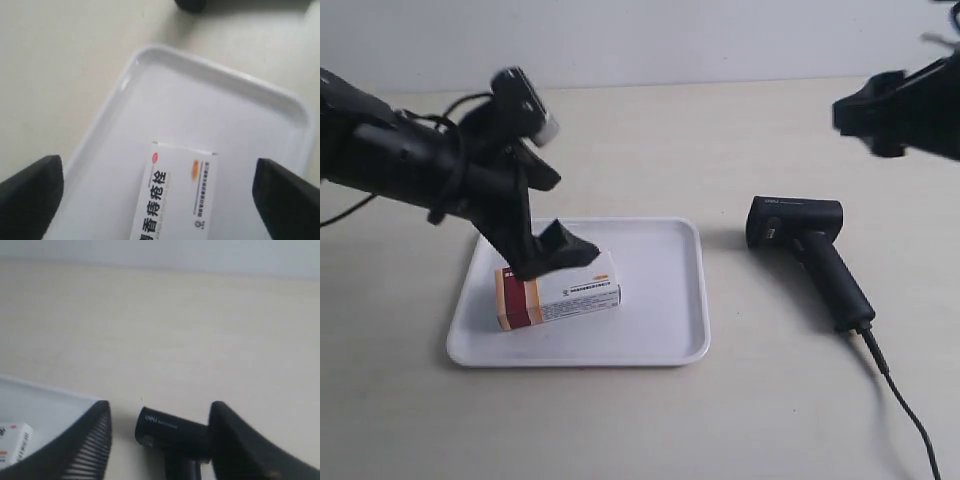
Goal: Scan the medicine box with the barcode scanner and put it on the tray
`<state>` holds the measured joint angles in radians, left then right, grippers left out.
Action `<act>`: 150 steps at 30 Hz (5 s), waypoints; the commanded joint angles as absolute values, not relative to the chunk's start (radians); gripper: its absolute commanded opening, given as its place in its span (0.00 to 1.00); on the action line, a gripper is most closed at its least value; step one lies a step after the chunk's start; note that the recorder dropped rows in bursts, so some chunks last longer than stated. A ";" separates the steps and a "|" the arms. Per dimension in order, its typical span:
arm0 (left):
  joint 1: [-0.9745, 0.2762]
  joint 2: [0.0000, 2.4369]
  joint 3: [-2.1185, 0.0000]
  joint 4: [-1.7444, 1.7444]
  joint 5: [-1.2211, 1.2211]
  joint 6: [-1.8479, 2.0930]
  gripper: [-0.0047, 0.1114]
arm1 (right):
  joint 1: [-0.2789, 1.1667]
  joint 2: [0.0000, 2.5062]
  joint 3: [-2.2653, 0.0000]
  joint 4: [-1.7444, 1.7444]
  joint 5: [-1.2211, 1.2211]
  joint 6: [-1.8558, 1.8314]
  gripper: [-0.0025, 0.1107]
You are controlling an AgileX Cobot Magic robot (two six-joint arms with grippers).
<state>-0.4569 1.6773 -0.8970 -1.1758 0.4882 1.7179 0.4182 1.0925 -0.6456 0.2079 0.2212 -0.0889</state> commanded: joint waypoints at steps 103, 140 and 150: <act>0.049 0.000 0.000 0.055 0.199 -0.041 0.08 | 0.412 0.306 -0.436 0.210 0.262 -0.082 0.02; 0.049 0.000 0.000 0.047 0.199 -0.030 0.08 | 0.412 0.181 -0.119 0.026 0.087 0.139 0.02; 0.049 0.000 0.000 0.047 0.199 -0.030 0.08 | 0.412 0.077 0.000 0.018 0.077 0.108 0.02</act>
